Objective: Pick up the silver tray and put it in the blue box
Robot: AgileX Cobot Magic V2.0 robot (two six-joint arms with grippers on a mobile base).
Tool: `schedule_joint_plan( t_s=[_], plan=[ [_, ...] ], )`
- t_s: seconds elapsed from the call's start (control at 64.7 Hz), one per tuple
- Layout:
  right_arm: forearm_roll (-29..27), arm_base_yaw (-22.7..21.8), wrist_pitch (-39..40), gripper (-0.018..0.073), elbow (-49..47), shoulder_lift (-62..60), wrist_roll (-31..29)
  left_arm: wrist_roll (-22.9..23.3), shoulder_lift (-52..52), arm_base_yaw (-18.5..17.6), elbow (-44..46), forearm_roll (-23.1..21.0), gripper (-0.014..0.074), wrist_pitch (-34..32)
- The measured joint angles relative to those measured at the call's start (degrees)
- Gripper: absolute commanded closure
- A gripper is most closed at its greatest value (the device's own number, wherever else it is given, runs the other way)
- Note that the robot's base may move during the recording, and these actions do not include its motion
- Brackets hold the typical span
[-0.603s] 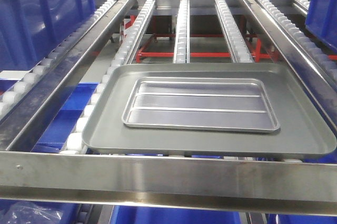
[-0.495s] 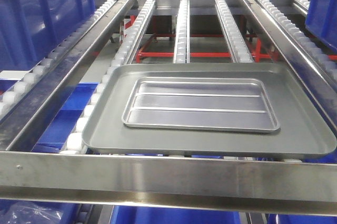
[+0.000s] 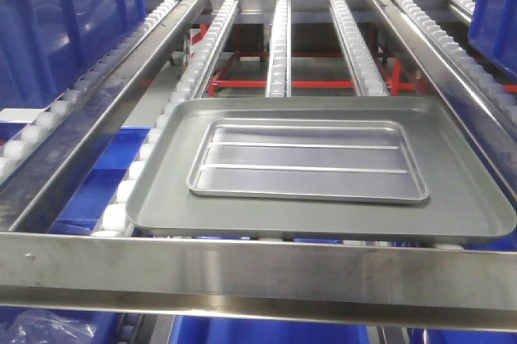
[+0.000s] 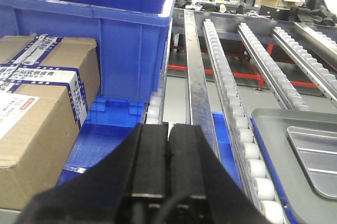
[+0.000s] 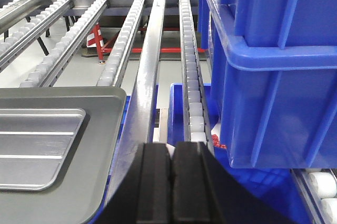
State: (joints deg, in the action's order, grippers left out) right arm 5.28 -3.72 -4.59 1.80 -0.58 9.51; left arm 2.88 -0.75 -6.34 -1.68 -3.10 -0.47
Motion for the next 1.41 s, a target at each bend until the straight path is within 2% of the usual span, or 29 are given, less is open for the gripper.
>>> schedule_joint_plan(
  t_s=[0.124,0.309,0.448,0.526,0.634,0.757,0.819,0.866,1.097,1.19,1.298,1.407],
  plan=[
    [0.0,0.0,0.0,0.0506,0.0,0.0,0.0,0.0,0.0,0.0,0.0,0.0,0.0701,0.0],
    [-0.35,0.0,4.59,0.0506,-0.82,0.0,0.0,0.0,0.0,0.0,0.7,-0.71,0.07,-0.92],
    [-0.52,0.0,0.61,0.0505,-10.41,0.33,0.0,0.0,1.32,0.0,9.79,1.75,0.07,9.04],
    [-0.52,0.0,-1.37,0.0471,-16.82,3.18,0.0,0.0,5.31,-0.02,16.69,2.45,0.0694,15.12],
    [-0.6,0.35,-2.94,0.0336,-23.44,10.21,0.0,0.0,13.07,-0.02,24.63,2.5,0.0607,20.77],
    [-0.6,2.05,-4.95,0.0179,-27.72,18.75,0.0,0.0,22.55,-0.66,30.76,0.84,0.0395,23.03],
    [-0.6,4.12,-5.93,0.0139,-29.55,23.2,0.0,0.0,27.42,-2.7,32.93,-0.51,0.0287,24.52],
    [-0.6,6.36,-6.5,0.0128,-30.96,26.41,0.0,-0.21,30.74,-5.73,34.22,-1.17,0.0251,24.76],
    [-0.6,21.89,-12.69,0.0127,-39.1,43.72,0.0,-2.01,49.58,-25.21,44.18,-1.87,0.0252,25.36],
    [-0.8,26.54,-16.04,0.0127,-42.73,51.61,0.0,-2.1,59.61,-30.87,49.87,-2.36,0.0252,24.51],
    [-0.94,27.66,-19.73,0.0134,-47.34,60.26,0.29,-2.1,72.54,-32.43,57.8,-4.56,0.0252,26.69],
    [-1.02,25.77,-26.97,0.0134,-53.4,68.42,3.74,-1.6,84.77,-30.85,69.03,-5.34,0.0252,34.11]
  ],
)
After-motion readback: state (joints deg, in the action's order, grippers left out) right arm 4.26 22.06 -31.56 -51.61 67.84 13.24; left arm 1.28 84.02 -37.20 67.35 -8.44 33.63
